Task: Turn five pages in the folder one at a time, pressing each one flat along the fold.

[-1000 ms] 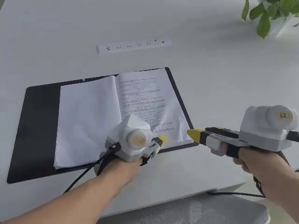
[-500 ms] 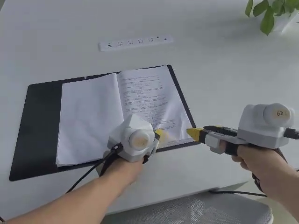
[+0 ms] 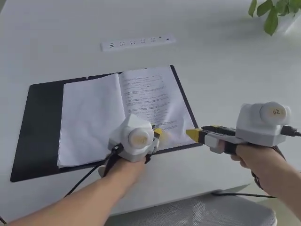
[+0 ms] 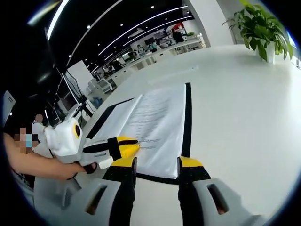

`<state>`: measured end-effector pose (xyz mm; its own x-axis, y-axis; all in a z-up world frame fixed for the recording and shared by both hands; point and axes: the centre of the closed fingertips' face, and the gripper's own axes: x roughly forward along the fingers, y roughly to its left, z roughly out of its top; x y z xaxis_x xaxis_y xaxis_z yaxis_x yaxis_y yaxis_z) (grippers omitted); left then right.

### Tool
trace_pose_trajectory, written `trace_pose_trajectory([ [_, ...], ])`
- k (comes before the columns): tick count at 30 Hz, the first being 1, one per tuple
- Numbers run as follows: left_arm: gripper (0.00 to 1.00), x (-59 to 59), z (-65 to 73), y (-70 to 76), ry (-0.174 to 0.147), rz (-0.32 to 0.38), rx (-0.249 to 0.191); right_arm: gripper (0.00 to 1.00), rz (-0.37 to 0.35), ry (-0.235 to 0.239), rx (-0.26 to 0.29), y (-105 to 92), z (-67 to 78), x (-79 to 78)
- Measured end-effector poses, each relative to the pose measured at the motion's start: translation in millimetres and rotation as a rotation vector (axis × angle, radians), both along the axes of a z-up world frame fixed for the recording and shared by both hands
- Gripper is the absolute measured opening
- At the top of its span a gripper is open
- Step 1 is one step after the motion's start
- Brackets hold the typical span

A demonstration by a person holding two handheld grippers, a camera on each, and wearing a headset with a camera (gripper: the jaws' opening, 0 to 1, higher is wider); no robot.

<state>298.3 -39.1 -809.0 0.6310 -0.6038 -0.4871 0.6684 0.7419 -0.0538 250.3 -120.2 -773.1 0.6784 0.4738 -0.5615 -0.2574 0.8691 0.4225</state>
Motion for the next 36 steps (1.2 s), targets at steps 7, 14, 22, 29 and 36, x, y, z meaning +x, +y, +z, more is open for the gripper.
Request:
trace_pose_trajectory([
  [7,0.06,0.2,-0.1,0.1,-0.001,0.001,-0.002,0.28,0.011,0.036,0.017,4.0,-10.8,1.9],
  [14,0.06,0.7,-0.4,0.2,0.002,0.006,-0.006,0.23,-0.013,0.079,0.051,4.7,-20.2,1.8],
  [22,0.06,0.4,-0.2,0.0,0.003,0.006,-0.005,0.02,-0.031,0.065,0.061,2.3,-16.8,4.2],
  [29,0.07,0.1,1.3,-0.7,0.019,0.013,-0.016,0.0,-0.036,0.061,0.051,3.1,-16.3,3.5],
  [36,0.1,-6.0,4.5,0.5,0.052,-0.005,-0.034,0.0,-0.027,0.032,0.051,4.5,-5.9,3.4],
])
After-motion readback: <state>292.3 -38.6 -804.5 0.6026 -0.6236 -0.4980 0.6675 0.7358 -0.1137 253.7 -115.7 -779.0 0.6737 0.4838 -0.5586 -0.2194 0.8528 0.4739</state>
